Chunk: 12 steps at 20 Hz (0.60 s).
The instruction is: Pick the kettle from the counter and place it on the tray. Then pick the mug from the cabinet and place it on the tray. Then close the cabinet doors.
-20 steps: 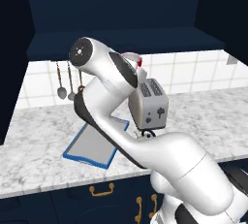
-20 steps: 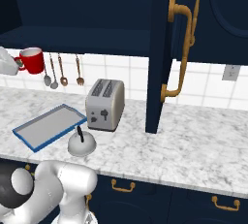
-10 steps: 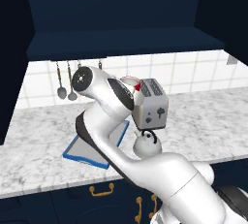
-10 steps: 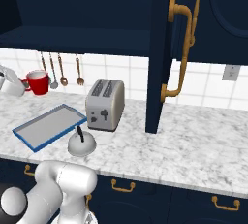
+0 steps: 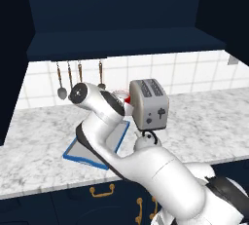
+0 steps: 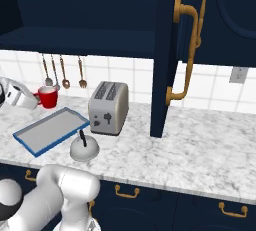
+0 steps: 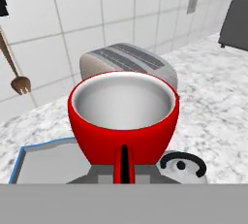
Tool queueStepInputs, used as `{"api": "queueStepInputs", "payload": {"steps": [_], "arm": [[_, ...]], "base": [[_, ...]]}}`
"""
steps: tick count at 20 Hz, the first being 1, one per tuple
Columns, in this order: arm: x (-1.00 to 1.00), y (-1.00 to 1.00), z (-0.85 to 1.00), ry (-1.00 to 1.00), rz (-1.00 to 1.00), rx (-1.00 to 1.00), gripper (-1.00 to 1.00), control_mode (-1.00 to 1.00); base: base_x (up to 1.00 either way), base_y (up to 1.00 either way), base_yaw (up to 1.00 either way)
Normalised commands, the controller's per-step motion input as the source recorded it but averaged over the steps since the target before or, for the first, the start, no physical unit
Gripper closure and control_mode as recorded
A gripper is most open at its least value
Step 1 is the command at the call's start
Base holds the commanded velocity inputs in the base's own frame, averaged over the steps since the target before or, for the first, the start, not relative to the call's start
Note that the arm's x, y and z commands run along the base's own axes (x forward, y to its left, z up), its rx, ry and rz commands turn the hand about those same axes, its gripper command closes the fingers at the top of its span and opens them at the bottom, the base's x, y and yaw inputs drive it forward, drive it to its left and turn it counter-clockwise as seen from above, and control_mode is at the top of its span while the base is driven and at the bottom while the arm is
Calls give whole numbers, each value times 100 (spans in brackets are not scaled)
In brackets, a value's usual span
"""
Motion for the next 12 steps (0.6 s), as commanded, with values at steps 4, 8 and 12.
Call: {"api": "queueStepInputs", "payload": {"steps": [4, 8, 12], "arm": [[50, 32, -64, 6, -7, 0, 100, -100], [45, 25, -57, 1, -7, 0, 100, -100], [37, 11, -52, 0, -1, 0, 100, -100]], "base": [[0, 0, 0], [0, 0, 0], [0, 0, 0]]}}
